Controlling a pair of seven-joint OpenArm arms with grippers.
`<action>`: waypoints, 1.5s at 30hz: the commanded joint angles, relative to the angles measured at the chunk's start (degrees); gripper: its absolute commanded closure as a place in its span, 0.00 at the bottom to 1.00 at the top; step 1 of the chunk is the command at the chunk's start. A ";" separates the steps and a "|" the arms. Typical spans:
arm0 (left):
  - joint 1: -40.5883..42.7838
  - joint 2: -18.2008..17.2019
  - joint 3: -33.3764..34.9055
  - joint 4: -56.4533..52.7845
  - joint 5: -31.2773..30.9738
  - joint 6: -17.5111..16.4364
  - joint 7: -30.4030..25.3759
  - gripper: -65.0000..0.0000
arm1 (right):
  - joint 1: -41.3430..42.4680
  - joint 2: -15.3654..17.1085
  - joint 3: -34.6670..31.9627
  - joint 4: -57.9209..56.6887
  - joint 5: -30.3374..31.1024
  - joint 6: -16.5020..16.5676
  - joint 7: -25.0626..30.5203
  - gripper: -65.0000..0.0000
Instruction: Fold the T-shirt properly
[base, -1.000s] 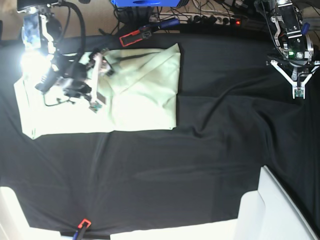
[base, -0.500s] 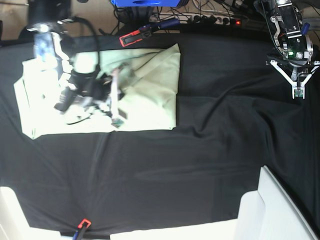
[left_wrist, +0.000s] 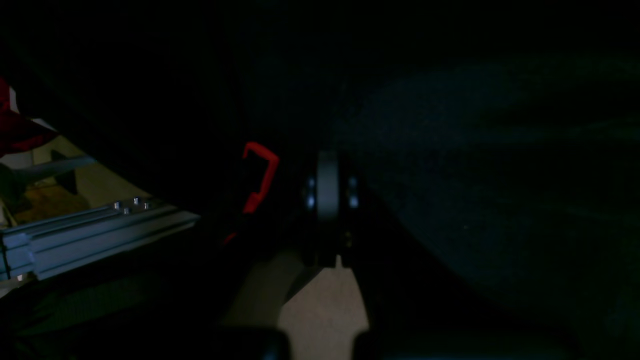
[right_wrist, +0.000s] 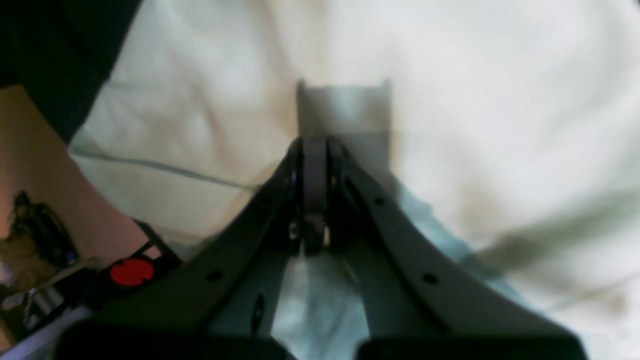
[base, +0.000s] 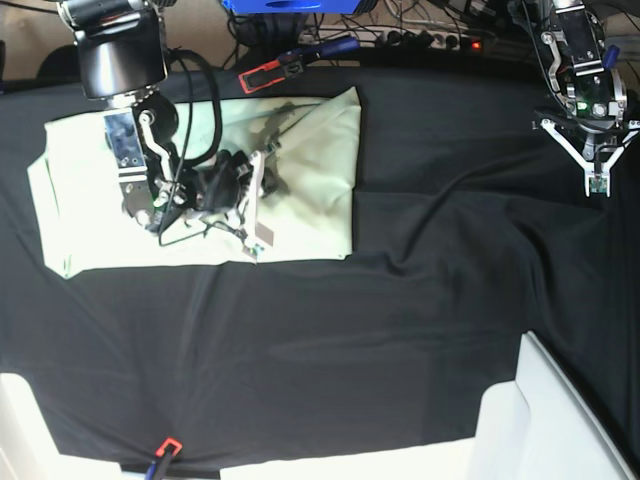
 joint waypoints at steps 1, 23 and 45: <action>-0.22 -0.86 -0.36 0.90 0.68 0.66 -0.76 1.00 | 0.71 0.17 0.48 0.89 0.74 0.17 0.51 1.00; -0.31 -1.65 -0.36 0.72 0.68 0.66 -0.76 1.00 | -12.21 5.01 2.59 16.45 0.66 -2.73 -3.19 1.00; -0.13 -1.65 -0.36 0.72 0.68 0.66 -0.76 1.00 | -13.09 4.83 6.55 27.70 0.74 -4.48 -8.37 0.44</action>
